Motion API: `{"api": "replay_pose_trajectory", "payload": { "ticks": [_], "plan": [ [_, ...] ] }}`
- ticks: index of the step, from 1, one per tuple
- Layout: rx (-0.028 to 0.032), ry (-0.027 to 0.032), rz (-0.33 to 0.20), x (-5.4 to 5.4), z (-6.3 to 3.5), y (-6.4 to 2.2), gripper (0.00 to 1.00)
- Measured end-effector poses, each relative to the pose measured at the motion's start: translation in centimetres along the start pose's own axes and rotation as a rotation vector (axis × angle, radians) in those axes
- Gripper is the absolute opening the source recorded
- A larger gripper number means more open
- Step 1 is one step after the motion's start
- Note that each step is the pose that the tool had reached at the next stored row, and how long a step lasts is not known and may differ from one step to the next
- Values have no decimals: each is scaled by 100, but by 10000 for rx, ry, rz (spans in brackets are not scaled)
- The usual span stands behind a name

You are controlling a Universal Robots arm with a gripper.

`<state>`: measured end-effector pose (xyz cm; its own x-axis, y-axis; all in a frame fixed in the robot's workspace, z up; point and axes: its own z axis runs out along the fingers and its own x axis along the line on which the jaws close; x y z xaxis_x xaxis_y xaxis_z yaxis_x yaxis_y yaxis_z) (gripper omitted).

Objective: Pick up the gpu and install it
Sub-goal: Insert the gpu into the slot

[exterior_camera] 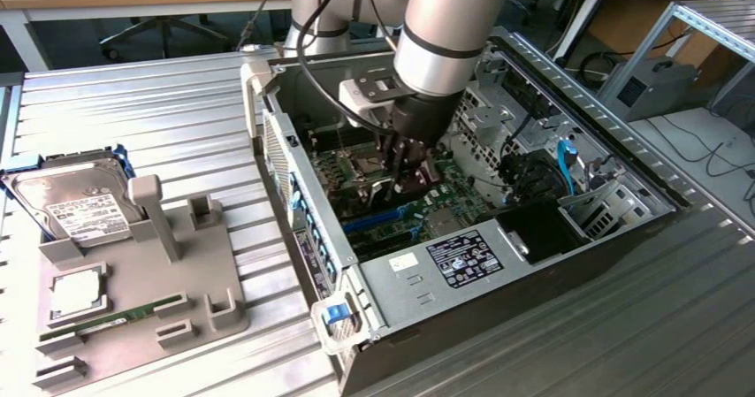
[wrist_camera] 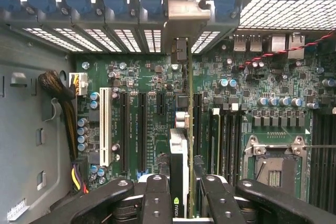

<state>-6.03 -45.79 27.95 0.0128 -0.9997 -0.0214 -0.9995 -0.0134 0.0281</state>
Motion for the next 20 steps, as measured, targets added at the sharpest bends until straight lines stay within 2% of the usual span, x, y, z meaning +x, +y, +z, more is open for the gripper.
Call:
{"api": "replay_pose_trajectory", "payload": {
  "ticks": [5,17,20],
  "plan": [
    [7,-1,0,0,23,33,27],
    [27,1,-1,0,52,47,27],
    [28,24,0,1,53,47,27]
  ]
}}
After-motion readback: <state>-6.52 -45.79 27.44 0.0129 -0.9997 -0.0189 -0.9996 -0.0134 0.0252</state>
